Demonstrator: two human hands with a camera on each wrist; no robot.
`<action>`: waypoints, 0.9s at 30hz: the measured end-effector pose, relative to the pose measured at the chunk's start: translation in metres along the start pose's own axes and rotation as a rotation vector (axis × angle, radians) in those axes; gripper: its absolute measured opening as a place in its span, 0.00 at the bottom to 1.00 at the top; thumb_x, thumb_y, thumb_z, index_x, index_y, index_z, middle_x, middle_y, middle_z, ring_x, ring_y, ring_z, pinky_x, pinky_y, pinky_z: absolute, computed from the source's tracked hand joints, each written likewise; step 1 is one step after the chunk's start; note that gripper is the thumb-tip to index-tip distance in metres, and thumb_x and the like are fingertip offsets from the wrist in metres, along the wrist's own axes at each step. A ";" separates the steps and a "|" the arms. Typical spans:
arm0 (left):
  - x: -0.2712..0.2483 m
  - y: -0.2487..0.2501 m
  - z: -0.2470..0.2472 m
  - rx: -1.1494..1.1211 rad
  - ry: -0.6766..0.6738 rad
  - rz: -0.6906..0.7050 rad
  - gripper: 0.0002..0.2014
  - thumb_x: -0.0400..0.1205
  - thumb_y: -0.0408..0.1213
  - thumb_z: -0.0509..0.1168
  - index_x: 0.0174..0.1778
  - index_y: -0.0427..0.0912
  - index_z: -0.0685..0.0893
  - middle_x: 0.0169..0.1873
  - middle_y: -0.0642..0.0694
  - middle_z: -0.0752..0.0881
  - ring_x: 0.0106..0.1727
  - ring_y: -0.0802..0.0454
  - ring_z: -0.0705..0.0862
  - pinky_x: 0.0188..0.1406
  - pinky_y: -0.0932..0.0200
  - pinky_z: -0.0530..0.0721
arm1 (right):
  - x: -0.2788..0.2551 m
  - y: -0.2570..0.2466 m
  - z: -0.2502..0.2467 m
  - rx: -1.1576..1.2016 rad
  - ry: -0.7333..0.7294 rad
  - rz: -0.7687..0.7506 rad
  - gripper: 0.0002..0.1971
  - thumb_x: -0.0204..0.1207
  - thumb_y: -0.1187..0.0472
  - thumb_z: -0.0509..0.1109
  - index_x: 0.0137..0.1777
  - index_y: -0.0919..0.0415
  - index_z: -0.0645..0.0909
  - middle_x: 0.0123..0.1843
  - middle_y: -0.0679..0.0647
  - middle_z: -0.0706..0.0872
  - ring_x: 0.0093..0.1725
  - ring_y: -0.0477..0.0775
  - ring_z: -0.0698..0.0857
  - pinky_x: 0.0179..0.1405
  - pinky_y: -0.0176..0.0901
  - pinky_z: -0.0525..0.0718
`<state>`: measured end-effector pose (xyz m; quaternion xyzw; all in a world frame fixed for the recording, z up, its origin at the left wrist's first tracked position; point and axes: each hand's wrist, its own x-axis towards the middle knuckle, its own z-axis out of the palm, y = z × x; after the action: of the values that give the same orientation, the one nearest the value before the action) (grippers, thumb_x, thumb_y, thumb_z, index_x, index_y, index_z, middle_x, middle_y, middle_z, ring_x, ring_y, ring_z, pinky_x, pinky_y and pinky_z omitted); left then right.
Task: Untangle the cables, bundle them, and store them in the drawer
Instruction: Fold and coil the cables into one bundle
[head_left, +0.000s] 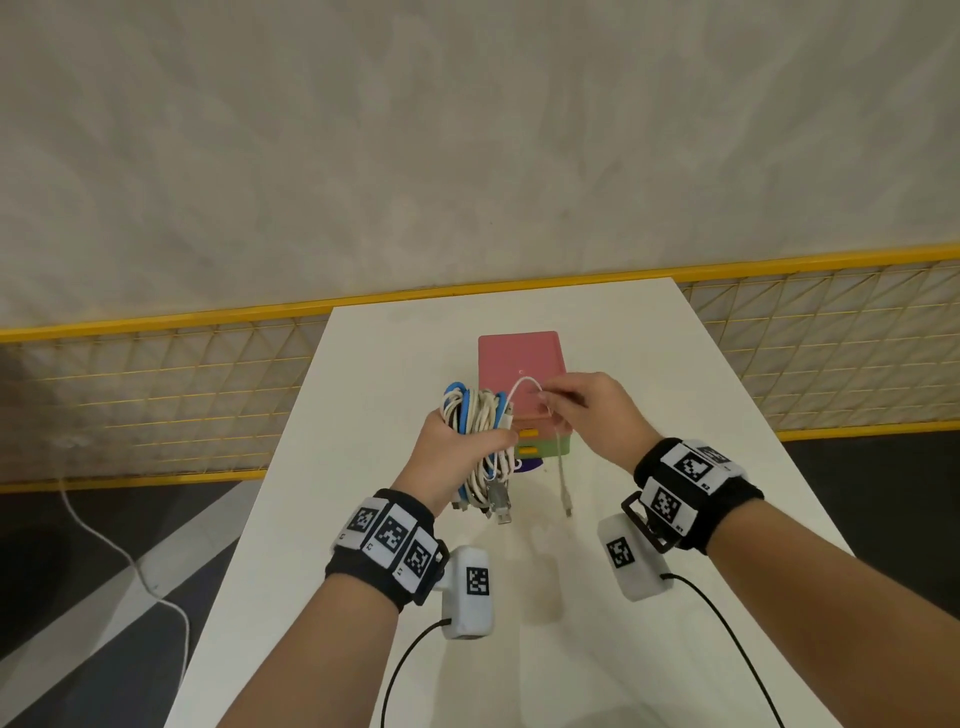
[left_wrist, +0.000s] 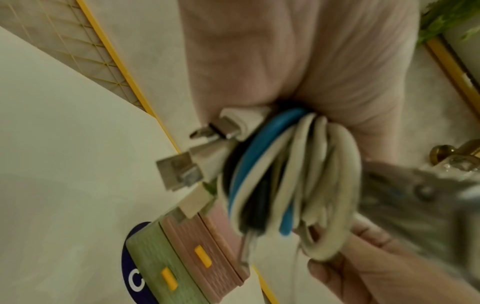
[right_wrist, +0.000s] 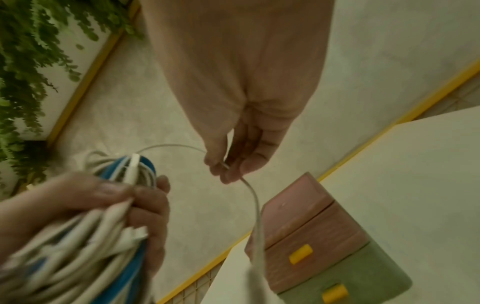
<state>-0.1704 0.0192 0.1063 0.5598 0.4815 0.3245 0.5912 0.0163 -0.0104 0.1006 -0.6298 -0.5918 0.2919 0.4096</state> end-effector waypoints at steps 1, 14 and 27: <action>0.001 -0.001 0.001 -0.015 0.033 0.006 0.08 0.71 0.28 0.77 0.39 0.40 0.85 0.28 0.46 0.84 0.30 0.50 0.85 0.36 0.57 0.85 | -0.003 -0.002 0.002 -0.006 -0.001 -0.015 0.09 0.81 0.66 0.65 0.44 0.64 0.87 0.29 0.47 0.83 0.29 0.41 0.79 0.37 0.40 0.83; -0.001 -0.003 0.013 -0.238 0.097 -0.016 0.12 0.73 0.32 0.78 0.52 0.36 0.89 0.48 0.32 0.91 0.51 0.33 0.90 0.53 0.35 0.88 | -0.021 -0.020 0.018 0.211 -0.228 0.050 0.21 0.83 0.72 0.60 0.68 0.47 0.76 0.53 0.56 0.65 0.37 0.51 0.83 0.49 0.42 0.88; 0.008 0.000 0.028 -0.335 0.338 0.024 0.06 0.73 0.29 0.74 0.41 0.40 0.84 0.31 0.43 0.86 0.32 0.47 0.87 0.32 0.56 0.87 | -0.050 -0.012 0.016 0.559 -0.416 0.271 0.29 0.78 0.72 0.68 0.76 0.50 0.66 0.51 0.64 0.85 0.38 0.61 0.89 0.49 0.55 0.91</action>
<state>-0.1414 0.0166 0.1022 0.3976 0.5062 0.4959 0.5829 -0.0100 -0.0573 0.0976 -0.4935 -0.4713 0.6156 0.3942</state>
